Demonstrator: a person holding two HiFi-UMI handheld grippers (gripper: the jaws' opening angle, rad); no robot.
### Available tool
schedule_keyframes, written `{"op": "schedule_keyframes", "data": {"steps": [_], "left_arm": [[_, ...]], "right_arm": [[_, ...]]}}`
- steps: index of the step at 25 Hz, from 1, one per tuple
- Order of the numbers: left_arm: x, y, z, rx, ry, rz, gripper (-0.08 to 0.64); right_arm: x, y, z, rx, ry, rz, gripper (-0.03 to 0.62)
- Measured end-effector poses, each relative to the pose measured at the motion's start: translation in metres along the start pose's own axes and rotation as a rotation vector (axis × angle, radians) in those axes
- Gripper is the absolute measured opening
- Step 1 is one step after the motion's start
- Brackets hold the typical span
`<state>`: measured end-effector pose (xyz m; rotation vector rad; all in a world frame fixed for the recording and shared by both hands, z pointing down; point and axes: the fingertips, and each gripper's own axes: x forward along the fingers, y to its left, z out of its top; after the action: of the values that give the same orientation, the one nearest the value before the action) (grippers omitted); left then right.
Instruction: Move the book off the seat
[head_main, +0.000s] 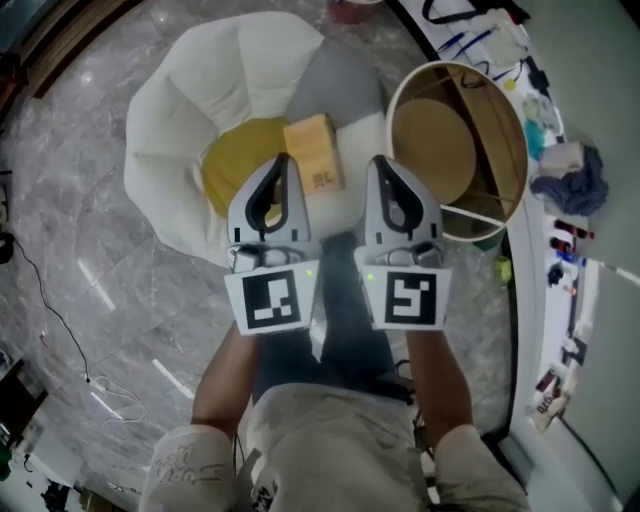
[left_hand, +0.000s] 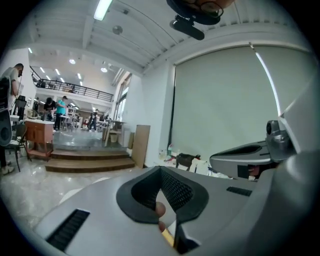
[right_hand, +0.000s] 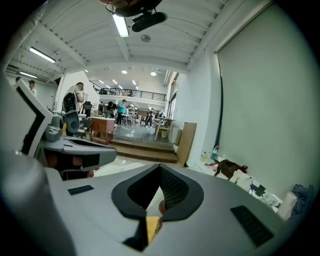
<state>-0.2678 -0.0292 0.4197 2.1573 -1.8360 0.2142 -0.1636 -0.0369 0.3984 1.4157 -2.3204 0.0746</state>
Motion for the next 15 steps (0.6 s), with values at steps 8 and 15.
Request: {"op": "schedule_keyframes", "data": {"steps": [8, 15], "left_arm": [[0.06, 0.02, -0.126, -0.074, 0.127, 0.064, 0.003], [0.098, 0.036, -0.229, -0.12, 0.229, 0.1, 0.003]], "right_arm": [[0.076, 0.001, -0.122, -0.028, 0.131, 0.053, 0.002], [0.129, 0.017, -0.218, -0.056, 0.232, 0.096, 0.002]]}}
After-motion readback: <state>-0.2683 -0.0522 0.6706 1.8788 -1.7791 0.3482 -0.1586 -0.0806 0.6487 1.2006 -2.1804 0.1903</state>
